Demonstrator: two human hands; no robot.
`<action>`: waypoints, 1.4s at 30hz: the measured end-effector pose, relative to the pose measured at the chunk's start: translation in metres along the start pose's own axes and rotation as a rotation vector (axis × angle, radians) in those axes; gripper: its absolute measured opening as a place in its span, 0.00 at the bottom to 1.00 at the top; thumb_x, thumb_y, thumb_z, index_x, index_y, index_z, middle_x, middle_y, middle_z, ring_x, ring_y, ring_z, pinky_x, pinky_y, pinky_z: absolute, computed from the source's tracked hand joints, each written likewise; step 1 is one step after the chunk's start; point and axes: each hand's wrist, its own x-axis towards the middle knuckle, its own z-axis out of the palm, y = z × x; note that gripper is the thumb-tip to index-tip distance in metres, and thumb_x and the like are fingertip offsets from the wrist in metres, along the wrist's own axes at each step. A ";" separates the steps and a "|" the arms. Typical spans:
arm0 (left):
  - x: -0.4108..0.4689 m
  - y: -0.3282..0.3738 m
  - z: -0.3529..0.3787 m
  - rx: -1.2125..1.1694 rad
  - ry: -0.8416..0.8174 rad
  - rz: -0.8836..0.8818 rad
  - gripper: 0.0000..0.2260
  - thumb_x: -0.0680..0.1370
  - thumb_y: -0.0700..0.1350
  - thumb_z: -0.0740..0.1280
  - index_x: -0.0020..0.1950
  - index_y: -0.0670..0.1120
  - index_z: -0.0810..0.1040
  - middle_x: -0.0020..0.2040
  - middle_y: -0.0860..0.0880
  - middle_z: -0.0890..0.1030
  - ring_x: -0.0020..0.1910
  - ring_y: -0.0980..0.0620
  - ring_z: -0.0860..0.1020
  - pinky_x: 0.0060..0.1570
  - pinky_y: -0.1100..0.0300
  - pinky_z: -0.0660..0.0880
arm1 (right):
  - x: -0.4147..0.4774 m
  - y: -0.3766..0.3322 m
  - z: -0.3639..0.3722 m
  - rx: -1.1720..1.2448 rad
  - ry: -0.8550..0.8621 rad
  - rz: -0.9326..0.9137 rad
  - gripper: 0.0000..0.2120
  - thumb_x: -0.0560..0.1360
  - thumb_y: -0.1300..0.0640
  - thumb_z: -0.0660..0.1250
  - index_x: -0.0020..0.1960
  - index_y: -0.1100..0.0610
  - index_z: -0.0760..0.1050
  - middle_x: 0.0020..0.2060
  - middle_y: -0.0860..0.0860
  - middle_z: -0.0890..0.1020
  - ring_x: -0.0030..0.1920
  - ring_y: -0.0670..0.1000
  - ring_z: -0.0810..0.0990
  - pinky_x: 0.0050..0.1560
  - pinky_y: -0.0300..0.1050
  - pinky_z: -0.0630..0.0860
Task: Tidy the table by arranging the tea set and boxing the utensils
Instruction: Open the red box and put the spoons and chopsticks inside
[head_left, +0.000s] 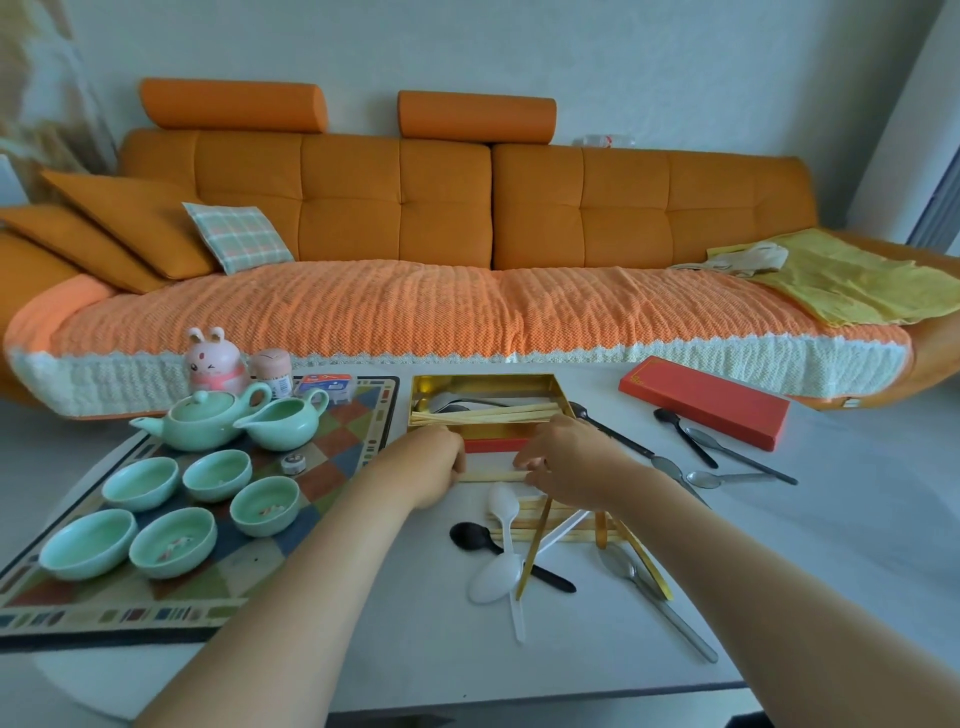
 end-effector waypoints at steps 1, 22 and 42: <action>-0.002 -0.004 -0.002 -0.005 -0.015 -0.023 0.07 0.80 0.40 0.64 0.55 0.48 0.77 0.55 0.50 0.76 0.53 0.49 0.75 0.52 0.56 0.74 | 0.000 -0.001 0.000 -0.003 -0.009 -0.002 0.11 0.77 0.52 0.66 0.57 0.46 0.82 0.51 0.45 0.81 0.56 0.49 0.74 0.57 0.50 0.75; -0.002 -0.041 -0.018 0.058 0.469 0.021 0.13 0.80 0.46 0.62 0.64 0.52 0.76 0.59 0.53 0.76 0.60 0.49 0.71 0.58 0.52 0.69 | 0.042 -0.008 -0.004 0.254 0.330 0.088 0.14 0.80 0.64 0.60 0.57 0.52 0.82 0.52 0.49 0.81 0.52 0.52 0.78 0.51 0.47 0.76; 0.022 -0.009 0.010 0.079 0.237 0.140 0.23 0.81 0.49 0.62 0.76 0.49 0.66 0.72 0.51 0.69 0.71 0.49 0.65 0.70 0.53 0.62 | 0.037 0.011 0.003 0.141 0.073 0.094 0.20 0.79 0.61 0.56 0.68 0.52 0.76 0.65 0.49 0.78 0.65 0.53 0.75 0.64 0.47 0.71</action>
